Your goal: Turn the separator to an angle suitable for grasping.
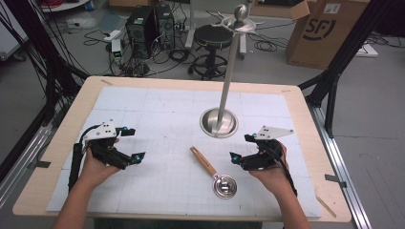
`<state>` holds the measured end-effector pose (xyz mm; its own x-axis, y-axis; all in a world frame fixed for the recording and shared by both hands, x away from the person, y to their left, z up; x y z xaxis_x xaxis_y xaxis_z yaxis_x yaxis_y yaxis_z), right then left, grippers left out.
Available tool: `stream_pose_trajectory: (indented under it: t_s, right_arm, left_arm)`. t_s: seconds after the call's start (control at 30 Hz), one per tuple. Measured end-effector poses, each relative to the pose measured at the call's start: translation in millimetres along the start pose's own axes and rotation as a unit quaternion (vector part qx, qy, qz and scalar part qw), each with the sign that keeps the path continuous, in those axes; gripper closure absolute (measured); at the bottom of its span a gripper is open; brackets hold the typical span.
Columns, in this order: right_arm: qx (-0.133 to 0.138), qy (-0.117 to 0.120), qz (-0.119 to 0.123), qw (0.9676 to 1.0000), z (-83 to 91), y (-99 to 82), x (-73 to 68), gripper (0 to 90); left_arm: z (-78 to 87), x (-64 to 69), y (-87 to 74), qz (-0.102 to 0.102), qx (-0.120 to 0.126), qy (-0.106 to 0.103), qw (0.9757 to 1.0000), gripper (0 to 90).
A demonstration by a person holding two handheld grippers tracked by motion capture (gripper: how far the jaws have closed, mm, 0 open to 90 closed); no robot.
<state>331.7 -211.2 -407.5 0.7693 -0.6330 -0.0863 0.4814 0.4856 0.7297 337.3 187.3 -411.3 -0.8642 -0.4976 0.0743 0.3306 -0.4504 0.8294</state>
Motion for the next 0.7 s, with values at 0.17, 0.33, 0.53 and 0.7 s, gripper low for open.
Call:
stream_pose_trajectory:
  t_s: [0.17,0.33,0.53,0.7]
  right_arm:
    - [-0.023,0.008,0.014,0.9996,-15.1,2.9,-9.3,12.7]
    - [-0.051,0.004,0.038,0.998,-29.4,4.0,-20.1,14.5]
    - [-0.084,0.001,0.049,0.9952,-44.3,3.4,-29.9,15.3]
    - [-0.113,-0.007,0.061,0.9917,-56.1,0.4,-36.7,16.9]
  left_arm:
    - [2.5,2.7,-0.6,-0.002,-0.004,0.003,1.0,1.7]
    - [3.8,3.6,0.0,-0.004,-0.001,0.002,1.0,1.7]
    - [1.4,4.2,-0.5,-0.003,-0.004,0.001,1.0,1.7]
    - [1.6,4.2,-0.4,-0.006,-0.005,0.002,1.0,1.7]
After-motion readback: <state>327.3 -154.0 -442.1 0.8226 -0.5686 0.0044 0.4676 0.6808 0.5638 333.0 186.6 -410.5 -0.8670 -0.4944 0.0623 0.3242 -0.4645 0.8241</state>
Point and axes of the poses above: each handheld gripper's, and its own axes: z roughly backward along the jaws, y roughly out of its top, x roughly to its right, the point moved 5 cm from there along -z, roughly forward along the jaws, and after that the axes turned 11 degrees about -x, right-handed, at the moved point
